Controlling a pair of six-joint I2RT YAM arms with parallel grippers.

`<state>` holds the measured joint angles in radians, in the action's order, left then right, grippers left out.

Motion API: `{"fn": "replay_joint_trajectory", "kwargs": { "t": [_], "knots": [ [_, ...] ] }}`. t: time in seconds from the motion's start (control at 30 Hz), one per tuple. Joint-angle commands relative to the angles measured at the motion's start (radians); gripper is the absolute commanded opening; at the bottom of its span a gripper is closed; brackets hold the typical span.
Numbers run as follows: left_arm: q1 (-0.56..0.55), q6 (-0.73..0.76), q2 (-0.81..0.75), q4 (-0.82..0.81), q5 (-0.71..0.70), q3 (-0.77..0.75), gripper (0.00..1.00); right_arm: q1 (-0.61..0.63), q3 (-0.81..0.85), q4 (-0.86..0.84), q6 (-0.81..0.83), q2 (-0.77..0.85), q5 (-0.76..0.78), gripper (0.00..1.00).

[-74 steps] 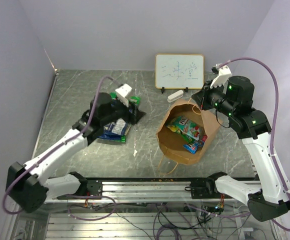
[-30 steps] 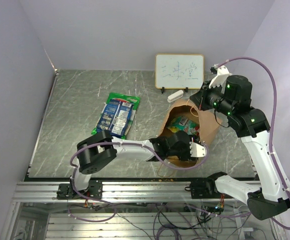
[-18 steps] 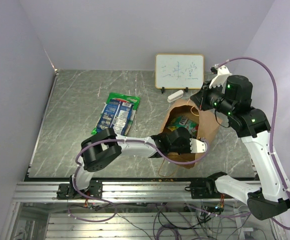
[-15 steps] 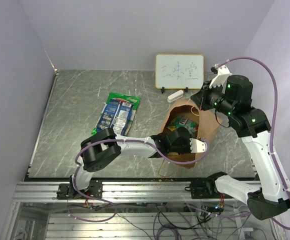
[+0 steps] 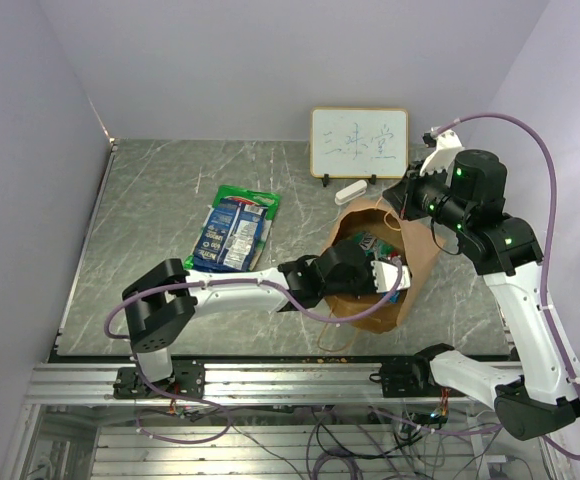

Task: Take the snacks out of the paper bag
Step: Take out the snack from the paper bag.

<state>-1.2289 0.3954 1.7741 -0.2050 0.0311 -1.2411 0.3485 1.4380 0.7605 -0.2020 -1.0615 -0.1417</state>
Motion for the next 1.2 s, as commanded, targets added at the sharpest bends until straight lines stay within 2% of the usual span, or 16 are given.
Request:
{"fn": "replay_joint_trajectory", "kwargs": {
  "t": [0.0,0.1,0.17,0.3,0.53,0.63,0.77,0.87,0.9,0.97,1.17],
  "knots": [
    [0.005,-0.027,0.016,-0.014,0.023,0.015,0.37,0.004,0.021,-0.015,0.014,0.012,0.018,0.00],
    [0.005,-0.011,0.053,-0.031,0.009,-0.002,0.71,0.004,0.040,-0.011,0.018,0.007,0.019,0.00],
    [0.004,0.003,0.084,-0.033,0.009,-0.024,0.79,0.004,0.045,-0.010,0.019,0.003,0.020,0.00],
    [0.005,0.040,0.142,-0.005,0.023,-0.090,0.83,0.004,0.048,-0.013,0.016,0.001,0.018,0.00],
    [0.005,0.021,0.190,-0.038,-0.165,-0.115,0.77,0.005,0.040,-0.022,0.013,0.002,0.017,0.00],
    [0.005,0.031,0.185,-0.014,-0.198,-0.108,0.78,0.005,0.033,-0.032,0.011,0.004,0.018,0.00],
    [0.006,0.068,0.154,0.010,-0.129,-0.082,0.81,0.004,0.031,-0.031,0.013,0.003,0.016,0.00],
    [0.005,0.057,0.171,0.097,-0.024,-0.136,0.84,0.004,0.025,-0.031,0.019,0.010,0.008,0.00],
    [0.004,0.040,0.186,0.117,-0.011,-0.161,0.87,0.005,0.023,-0.035,0.023,0.012,-0.004,0.00],
    [0.002,0.008,0.224,0.134,-0.013,-0.199,0.88,0.004,0.017,-0.046,0.023,0.013,-0.026,0.00],
    [0.002,-0.054,0.273,0.043,0.030,-0.215,0.90,0.004,0.015,-0.046,0.031,0.018,-0.027,0.00]
  ]
}}
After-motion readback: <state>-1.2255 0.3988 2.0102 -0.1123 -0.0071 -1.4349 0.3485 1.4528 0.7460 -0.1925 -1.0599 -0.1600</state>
